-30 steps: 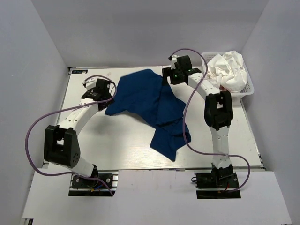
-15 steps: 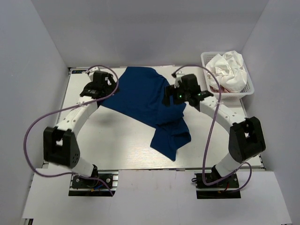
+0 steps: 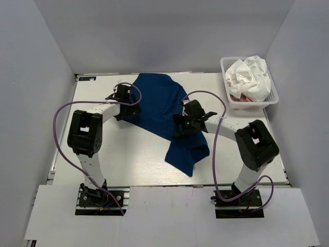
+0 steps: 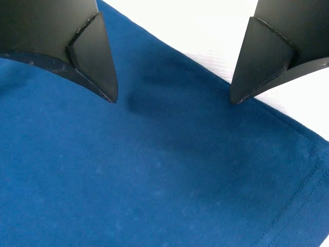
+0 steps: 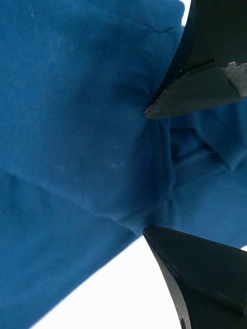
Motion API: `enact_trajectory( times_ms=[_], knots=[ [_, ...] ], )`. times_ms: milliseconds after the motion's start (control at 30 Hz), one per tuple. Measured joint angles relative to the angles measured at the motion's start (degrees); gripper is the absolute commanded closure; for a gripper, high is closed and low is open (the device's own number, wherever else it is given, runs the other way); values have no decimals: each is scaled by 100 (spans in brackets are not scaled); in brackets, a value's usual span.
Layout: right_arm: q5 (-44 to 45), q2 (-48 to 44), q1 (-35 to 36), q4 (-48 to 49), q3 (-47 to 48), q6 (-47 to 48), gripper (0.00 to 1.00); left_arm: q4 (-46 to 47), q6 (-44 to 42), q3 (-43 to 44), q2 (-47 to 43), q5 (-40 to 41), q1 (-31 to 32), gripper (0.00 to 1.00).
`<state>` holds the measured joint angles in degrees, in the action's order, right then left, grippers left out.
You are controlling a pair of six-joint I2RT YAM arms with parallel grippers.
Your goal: Fold and stack the t-shirts
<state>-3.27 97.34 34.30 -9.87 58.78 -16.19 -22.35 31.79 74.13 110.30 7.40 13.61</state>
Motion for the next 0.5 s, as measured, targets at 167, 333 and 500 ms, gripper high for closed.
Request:
enact_trajectory(
  times_ms=[167,333,500],
  knots=[
    [372,557,140,103,328,-195,47,146,-28,-260,-39,17,-4,0],
    [739,949,173,144,669,-551,100,267,-13,-522,-192,256,0,0],
    [1279,839,76,-2,669,-748,100,140,66,-675,-282,640,0,0]
  ],
)
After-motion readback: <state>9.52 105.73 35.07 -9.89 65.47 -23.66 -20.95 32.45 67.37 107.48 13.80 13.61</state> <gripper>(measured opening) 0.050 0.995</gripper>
